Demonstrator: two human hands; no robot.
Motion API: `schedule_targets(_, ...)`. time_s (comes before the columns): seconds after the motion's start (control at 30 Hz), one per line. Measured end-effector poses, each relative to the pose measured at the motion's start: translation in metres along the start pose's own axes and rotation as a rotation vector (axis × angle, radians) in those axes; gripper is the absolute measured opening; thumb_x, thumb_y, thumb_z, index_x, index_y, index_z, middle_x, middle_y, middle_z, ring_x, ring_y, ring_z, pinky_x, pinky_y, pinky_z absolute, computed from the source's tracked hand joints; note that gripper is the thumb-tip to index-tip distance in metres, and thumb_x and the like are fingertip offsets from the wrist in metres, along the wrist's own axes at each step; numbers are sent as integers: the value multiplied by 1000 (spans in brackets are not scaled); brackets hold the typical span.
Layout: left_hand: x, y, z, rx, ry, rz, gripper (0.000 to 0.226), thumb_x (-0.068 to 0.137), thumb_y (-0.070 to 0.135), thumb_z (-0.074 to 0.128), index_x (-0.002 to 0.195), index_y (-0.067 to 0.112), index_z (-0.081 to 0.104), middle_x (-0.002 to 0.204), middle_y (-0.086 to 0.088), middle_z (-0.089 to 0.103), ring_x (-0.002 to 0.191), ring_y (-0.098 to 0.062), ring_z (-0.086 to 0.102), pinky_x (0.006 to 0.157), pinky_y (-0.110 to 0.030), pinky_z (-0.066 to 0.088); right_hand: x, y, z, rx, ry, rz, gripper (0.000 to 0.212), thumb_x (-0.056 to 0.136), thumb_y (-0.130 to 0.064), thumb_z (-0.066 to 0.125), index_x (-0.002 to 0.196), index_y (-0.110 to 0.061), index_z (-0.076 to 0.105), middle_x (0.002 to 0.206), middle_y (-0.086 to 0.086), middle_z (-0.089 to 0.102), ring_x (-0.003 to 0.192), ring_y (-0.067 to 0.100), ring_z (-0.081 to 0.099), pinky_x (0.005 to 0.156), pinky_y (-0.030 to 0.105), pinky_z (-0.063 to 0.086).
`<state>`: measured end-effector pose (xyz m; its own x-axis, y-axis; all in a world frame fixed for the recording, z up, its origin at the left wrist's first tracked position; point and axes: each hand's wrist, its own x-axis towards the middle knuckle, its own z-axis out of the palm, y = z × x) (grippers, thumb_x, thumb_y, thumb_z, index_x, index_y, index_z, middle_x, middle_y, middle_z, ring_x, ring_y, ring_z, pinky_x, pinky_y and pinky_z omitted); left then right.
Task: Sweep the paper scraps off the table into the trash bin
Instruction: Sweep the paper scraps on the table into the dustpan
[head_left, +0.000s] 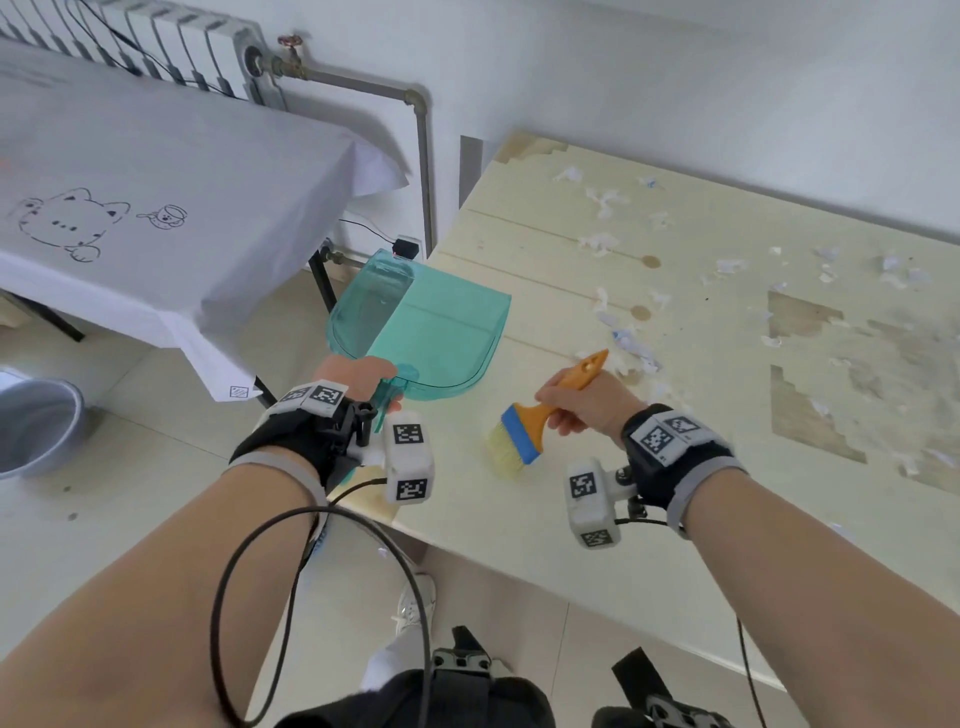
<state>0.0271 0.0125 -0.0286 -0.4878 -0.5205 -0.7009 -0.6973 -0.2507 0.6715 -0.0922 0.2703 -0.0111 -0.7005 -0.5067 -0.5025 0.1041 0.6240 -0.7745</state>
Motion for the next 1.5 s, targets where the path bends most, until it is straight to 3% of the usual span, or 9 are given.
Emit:
schedule_targets(0.17, -9, -9, 14, 32, -40, 17, 12, 89, 9, 56, 78, 6, 52, 74, -10, 62, 48, -16, 61, 42, -21, 47, 1, 16, -33, -171, 286, 56, 18, 89, -18, 57, 82, -2, 63, 69, 12, 63, 61, 24, 55, 72, 37, 50)
schedule_targets(0.27, -13, -14, 22, 11, -54, 110, 17, 87, 5, 59, 75, 15, 52, 98, -9, 58, 63, -9, 58, 45, -14, 51, -9, 20, -64, -117, 456, 15, 21, 88, -18, 56, 78, 0, 63, 61, 9, 60, 58, 24, 53, 67, 35, 48)
schedule_targets(0.4, -22, -13, 30, 60, -33, 136, 42, 87, 6, 61, 127, -2, 53, 127, -18, 57, 71, -16, 57, 44, -13, 49, -23, 18, -64, 51, 241, -12, 18, 87, -12, 59, 71, -6, 61, 48, 3, 58, 41, 14, 46, 44, 20, 39)
schedule_targets(0.67, -31, -18, 46, 166, 6, 105, 48, 87, 8, 62, 131, -5, 50, 132, -19, 55, 118, -30, 58, 37, -9, 43, -31, 38, -47, -109, 12, 46, 9, 90, -12, 60, 84, -6, 64, 61, 9, 60, 49, 15, 51, 48, 19, 40)
schedule_targets(0.87, -29, -17, 51, 184, -2, 88, 48, 89, 13, 61, 132, -3, 49, 133, -17, 55, 113, -27, 61, 46, -10, 46, -31, 35, -85, -177, 313, -32, 12, 90, -16, 58, 88, -5, 64, 62, 6, 59, 55, 17, 51, 66, 30, 48)
schedule_targets(1.03, -29, -3, 61, 438, 55, 92, 40, 92, 27, 58, 125, 5, 55, 129, -15, 57, 121, -32, 53, 87, -29, 45, -39, 28, -80, -133, 52, 4, 10, 88, -13, 63, 81, -7, 65, 59, 6, 61, 47, 12, 51, 46, 18, 40)
schedule_targets(1.17, -29, 1, 63, 546, 34, 116, 18, 91, 26, 57, 85, 9, 54, 99, -10, 54, 90, -27, 53, 71, -26, 39, -36, 42, -81, -255, 164, 75, 22, 89, -13, 59, 92, 7, 67, 67, 12, 61, 58, 21, 53, 61, 27, 51)
schedule_targets(1.27, -24, 4, 59, 529, 42, 110, 20, 88, 28, 60, 87, 10, 52, 91, -6, 54, 80, -25, 53, 67, -24, 36, -32, 44, -96, -299, 354, 69, 31, 89, -18, 57, 94, 11, 66, 73, 15, 62, 68, 27, 55, 83, 41, 50)
schedule_targets(1.5, -7, 18, 55, 460, 47, 80, 17, 81, 22, 66, 80, 10, 54, 89, -10, 57, 76, -24, 51, 69, -28, 41, -21, 19, -76, -23, 273, 6, 18, 89, -15, 62, 95, 2, 68, 63, 7, 60, 53, 15, 51, 50, 17, 44)
